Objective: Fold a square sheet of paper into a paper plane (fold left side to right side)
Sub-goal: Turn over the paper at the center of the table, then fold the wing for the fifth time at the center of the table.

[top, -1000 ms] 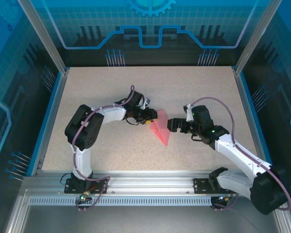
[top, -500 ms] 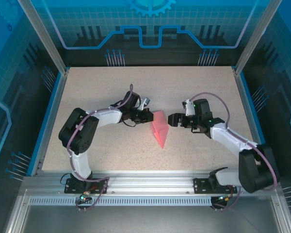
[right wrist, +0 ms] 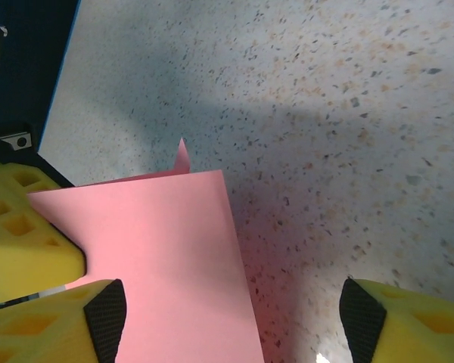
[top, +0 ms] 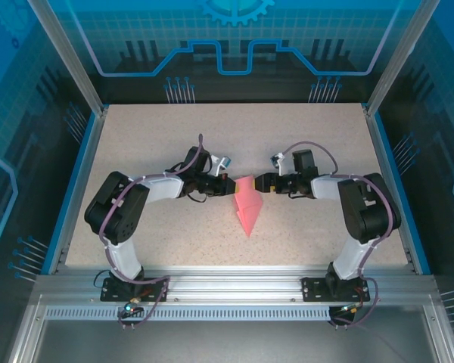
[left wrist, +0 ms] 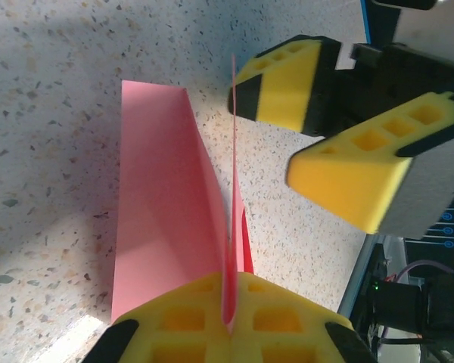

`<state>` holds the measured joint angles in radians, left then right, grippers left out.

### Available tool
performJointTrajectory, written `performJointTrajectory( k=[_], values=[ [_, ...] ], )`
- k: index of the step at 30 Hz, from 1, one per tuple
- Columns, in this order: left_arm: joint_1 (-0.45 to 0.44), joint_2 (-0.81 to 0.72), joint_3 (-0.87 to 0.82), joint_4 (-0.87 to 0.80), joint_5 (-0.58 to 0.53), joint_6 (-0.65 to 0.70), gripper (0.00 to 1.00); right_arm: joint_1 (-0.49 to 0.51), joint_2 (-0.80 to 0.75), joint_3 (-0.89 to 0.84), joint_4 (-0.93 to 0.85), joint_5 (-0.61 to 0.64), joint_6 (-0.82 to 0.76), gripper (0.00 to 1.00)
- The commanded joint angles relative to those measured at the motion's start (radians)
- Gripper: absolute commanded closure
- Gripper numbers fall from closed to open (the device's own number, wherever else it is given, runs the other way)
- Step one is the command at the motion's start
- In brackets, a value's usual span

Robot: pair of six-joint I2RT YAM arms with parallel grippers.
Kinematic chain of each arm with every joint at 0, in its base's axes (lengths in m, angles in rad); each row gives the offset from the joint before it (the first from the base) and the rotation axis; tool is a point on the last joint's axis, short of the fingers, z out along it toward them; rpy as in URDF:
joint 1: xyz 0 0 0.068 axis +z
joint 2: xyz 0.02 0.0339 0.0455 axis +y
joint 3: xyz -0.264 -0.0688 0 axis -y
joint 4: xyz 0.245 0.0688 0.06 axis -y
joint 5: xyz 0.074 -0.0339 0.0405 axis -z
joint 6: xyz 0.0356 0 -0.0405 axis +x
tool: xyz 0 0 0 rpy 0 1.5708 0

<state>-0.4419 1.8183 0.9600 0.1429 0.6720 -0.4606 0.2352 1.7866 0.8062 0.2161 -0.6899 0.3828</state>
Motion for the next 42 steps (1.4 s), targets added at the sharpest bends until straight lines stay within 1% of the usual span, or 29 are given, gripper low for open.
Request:
performJointTrajectory(
  k=[1,5,13,15,21,25,28,32,34,37,38,40,41,42],
  values=[
    [0.003,-0.013,-0.009,0.041,0.044,0.034,0.98,-0.011,0.043,0.024,0.109,-0.116,-0.01,0.25],
    [0.003,-0.005,-0.006,0.043,0.047,0.034,0.98,0.002,0.075,0.025,0.115,-0.161,-0.004,0.31],
    [0.003,0.006,0.003,0.017,0.034,0.048,0.99,-0.001,0.059,0.012,0.107,-0.179,0.001,0.57],
    [0.003,0.009,0.003,0.012,0.031,0.048,0.99,-0.001,0.043,0.017,0.077,-0.179,-0.014,0.61],
    [0.005,0.015,0.011,-0.007,0.021,0.058,1.0,-0.013,0.0,0.024,-0.024,-0.161,-0.063,0.68],
    [0.003,0.019,0.014,-0.017,0.014,0.063,1.0,-0.025,-0.016,0.015,-0.041,-0.166,-0.07,0.68],
    [0.004,0.024,0.017,-0.023,0.011,0.065,1.0,-0.026,-0.021,0.014,-0.052,-0.166,-0.075,0.7],
    [0.004,0.031,0.023,-0.031,0.007,0.067,1.0,-0.031,-0.034,0.005,-0.061,-0.163,-0.08,0.68],
    [0.003,0.034,0.024,-0.032,0.008,0.066,1.0,-0.03,-0.041,0.004,-0.065,-0.163,-0.077,0.72],
    [0.003,0.036,0.028,-0.032,0.009,0.068,1.0,-0.03,-0.044,0.007,-0.085,-0.144,-0.079,0.82],
    [0.003,0.036,0.028,-0.03,0.01,0.068,0.98,-0.032,-0.045,0.011,-0.095,-0.138,-0.078,0.86],
    [0.003,0.034,0.029,-0.027,0.015,0.071,0.92,-0.03,-0.046,0.016,-0.119,-0.129,-0.075,0.96],
    [0.003,0.03,0.032,-0.026,0.016,0.072,0.86,-0.031,-0.047,0.024,-0.138,-0.118,-0.071,1.0],
    [0.004,0.024,0.034,-0.028,0.015,0.073,0.79,-0.03,-0.049,0.029,-0.156,-0.11,-0.069,1.0]
  ],
)
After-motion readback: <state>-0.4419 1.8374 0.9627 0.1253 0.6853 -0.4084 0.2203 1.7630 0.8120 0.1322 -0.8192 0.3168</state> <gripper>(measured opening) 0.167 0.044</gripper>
